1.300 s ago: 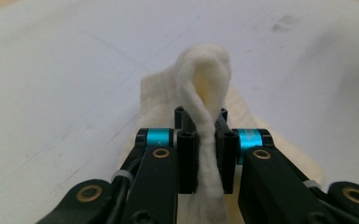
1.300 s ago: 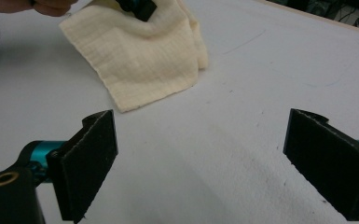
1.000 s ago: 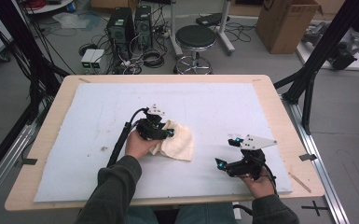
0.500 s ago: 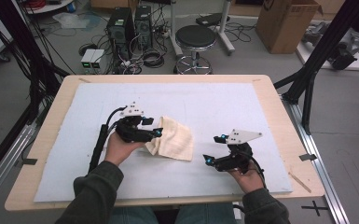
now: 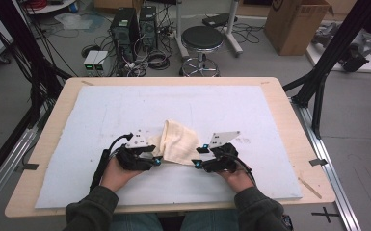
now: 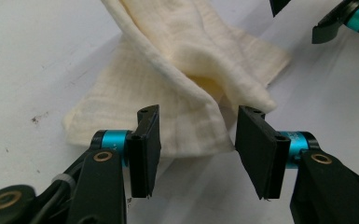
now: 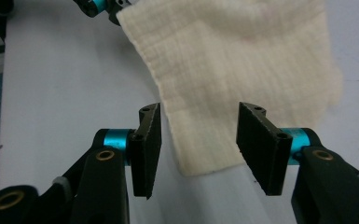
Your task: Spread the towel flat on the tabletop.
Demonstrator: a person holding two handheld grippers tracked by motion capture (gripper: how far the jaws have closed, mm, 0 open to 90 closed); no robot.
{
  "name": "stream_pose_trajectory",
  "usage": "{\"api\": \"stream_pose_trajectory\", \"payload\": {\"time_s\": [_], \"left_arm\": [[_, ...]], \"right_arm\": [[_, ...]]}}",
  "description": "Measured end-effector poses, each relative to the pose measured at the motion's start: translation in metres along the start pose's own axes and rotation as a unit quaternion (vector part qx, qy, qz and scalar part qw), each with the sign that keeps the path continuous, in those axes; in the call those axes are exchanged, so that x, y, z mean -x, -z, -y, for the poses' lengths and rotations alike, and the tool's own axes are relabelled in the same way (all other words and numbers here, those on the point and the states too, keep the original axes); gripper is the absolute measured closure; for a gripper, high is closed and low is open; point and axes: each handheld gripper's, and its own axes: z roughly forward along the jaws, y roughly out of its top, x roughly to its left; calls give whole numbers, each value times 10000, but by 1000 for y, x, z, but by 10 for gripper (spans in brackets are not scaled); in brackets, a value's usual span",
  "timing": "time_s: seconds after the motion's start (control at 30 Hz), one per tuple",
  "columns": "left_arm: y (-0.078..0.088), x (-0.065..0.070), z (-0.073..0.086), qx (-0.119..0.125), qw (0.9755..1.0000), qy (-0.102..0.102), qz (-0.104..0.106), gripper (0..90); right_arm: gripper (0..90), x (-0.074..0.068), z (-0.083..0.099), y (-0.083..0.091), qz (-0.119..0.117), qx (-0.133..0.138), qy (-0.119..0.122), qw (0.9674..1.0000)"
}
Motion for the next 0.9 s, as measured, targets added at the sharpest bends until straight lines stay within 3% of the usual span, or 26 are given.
{"api": "stream_pose_trajectory", "payload": {"time_s": [0.13, 0.17, 0.2, 0.27, 0.3, 0.33, 0.4, 0.43, 0.67, 0.9], "left_arm": [[-12, -2, 1, -175, 9997, 2, -148, 577], [-13, -4, 1, -174, 9997, 2, -150, 623], [-15, -8, 1, -168, 9997, 40, -186, 745], [-15, -10, 1, -153, 9996, 73, -227, 789], [-14, -14, 1, -100, 9995, 178, -236, 834], [-14, -14, 1, -100, 9995, 178, -236, 838], [-11, -16, 1, -70, 9995, 193, -230, 843], [-8, -17, 1, -47, 9996, 190, -227, 844], [13, -28, 0, 207, 9990, 303, -238, 845], [36, -40, -9, 424, 9976, 378, -390, 846]], "right_arm": [[543, 0, 0, -10, -87, -212, 61, 9997], [567, 2, 0, -14, -106, -318, 113, 9994], [615, 3, 1, -20, -128, -485, 140, 9986], [655, 4, 2, -23, -148, -571, 149, 9981], [724, 4, 2, -24, -101, -637, 204, 9977], [724, 4, 2, -24, -101, -637, 204, 9977], [836, 8, 2, -24, -122, -611, 205, 9978], [845, 9, 2, -24, -122, -600, 179, 9980], [852, 10, 3, -10, -208, -477, 172, 9985], [851, 13, 10, 24, 84, -302, 144, 9994]]}}
